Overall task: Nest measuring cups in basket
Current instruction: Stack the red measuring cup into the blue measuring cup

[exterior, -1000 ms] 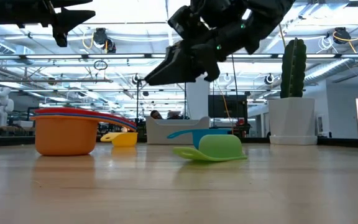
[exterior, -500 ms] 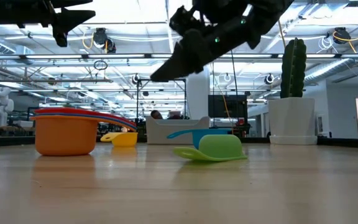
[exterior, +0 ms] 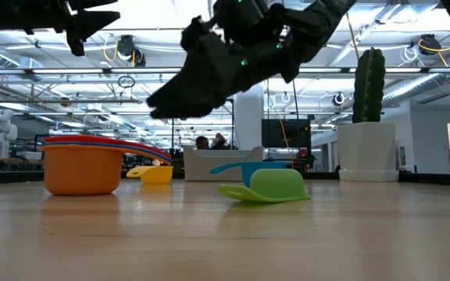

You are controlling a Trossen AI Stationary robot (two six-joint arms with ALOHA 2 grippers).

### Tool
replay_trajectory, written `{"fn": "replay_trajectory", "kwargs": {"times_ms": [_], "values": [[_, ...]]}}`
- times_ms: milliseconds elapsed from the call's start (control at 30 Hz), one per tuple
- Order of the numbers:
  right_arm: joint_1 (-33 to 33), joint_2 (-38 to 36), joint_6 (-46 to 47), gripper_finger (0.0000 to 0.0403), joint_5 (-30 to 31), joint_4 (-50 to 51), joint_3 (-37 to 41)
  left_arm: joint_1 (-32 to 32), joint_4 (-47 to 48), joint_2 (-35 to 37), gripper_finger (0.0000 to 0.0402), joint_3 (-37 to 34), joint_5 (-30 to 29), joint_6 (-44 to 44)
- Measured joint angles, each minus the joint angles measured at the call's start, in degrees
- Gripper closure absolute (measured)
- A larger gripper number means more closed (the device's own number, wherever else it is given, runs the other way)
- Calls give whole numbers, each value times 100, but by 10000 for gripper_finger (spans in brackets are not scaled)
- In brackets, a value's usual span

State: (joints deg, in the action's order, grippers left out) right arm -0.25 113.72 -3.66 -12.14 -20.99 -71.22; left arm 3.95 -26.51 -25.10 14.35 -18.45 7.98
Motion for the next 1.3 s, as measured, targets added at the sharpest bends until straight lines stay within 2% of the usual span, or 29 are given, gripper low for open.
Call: {"fn": "replay_trajectory", "kwargs": {"times_ms": [100, 333, 800, 900, 1300], "values": [[-2, 233, 26, 52, -11, 17, -29, -25, 47, 0, 238, 0, 43, 5], [-104, 558, 281, 49, -622, -534, -46, -25, 61, 0, 238, 0, 46, -4], [-155, 824, -45, 55, -613, -525, -44, -25, 26, -2, 238, 4, 63, -82], [-151, 839, -230, 80, -577, -389, -42, -25, -4, 0, 238, 4, 61, -80], [-105, 836, -422, 223, -448, -323, -42, -25, -70, -1, 238, 4, 61, -80]]}}
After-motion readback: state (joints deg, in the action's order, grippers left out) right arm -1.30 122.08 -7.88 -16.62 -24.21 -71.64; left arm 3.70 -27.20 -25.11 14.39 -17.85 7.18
